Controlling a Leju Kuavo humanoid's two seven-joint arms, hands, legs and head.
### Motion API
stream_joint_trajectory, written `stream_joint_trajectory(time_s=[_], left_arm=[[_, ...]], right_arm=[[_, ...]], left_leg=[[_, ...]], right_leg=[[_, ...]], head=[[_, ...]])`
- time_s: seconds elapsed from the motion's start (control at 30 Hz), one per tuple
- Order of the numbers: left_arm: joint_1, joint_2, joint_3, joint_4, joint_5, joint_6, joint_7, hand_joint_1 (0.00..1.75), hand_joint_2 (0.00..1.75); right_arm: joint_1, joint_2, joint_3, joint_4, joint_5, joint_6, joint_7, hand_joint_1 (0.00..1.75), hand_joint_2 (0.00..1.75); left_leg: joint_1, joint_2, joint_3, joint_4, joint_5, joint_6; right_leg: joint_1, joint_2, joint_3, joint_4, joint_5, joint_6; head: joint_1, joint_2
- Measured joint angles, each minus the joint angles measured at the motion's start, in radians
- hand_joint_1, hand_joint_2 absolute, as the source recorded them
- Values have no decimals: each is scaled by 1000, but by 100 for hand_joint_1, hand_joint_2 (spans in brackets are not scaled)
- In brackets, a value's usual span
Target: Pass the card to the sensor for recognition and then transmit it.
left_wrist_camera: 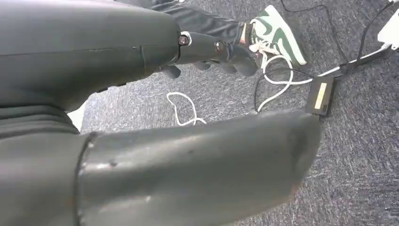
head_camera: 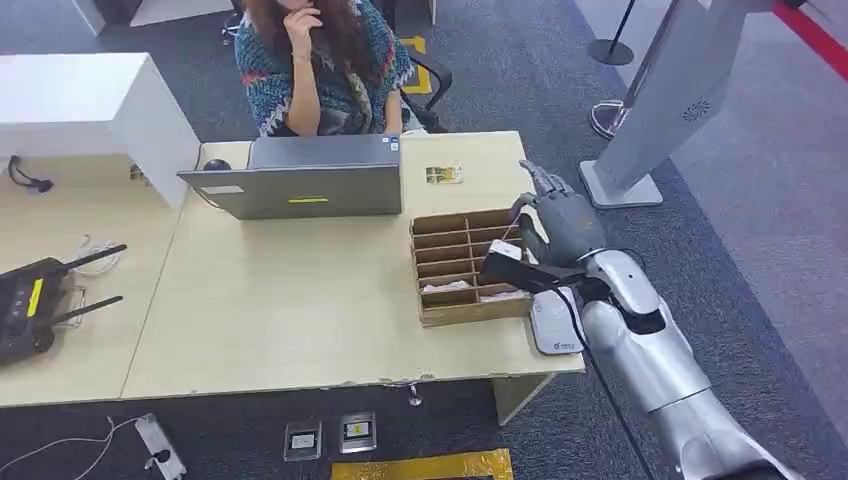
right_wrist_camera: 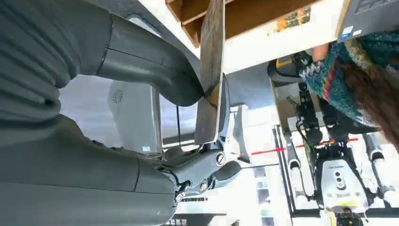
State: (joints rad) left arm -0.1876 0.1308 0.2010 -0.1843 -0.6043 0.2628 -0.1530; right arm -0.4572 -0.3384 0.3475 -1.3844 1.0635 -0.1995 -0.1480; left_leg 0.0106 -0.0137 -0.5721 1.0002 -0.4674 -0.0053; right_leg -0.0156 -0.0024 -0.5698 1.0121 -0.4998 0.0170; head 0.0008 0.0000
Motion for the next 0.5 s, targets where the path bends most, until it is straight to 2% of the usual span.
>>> stream_joint_trajectory(time_s=[0.3, 0.4, 0.5], left_arm=[[-18, -9, 0, 0, -14, -2, 2, 0, 0], [-19, -12, 0, 0, -21, -7, 2, 0, 0], [-27, -15, -2, 0, -37, -22, 10, 0, 0]], right_arm=[[-338, 8, -33, 29, -61, 28, -77, 175, 175], [-428, 19, -27, 90, -62, 18, -105, 175, 175], [-508, 55, -16, 199, -30, -7, -140, 175, 175]], left_leg=[[-1, 3, -2, 0, 1, 1], [-1, 1, -3, 0, 1, 1], [-1, 1, -4, 0, 1, 1]], right_leg=[[-1, 2, -3, 0, 1, 0], [-1, 2, -4, 1, 1, 0], [-1, 2, -4, 1, 1, 0]], head=[[0, 0], [0, 0], [0, 0]])
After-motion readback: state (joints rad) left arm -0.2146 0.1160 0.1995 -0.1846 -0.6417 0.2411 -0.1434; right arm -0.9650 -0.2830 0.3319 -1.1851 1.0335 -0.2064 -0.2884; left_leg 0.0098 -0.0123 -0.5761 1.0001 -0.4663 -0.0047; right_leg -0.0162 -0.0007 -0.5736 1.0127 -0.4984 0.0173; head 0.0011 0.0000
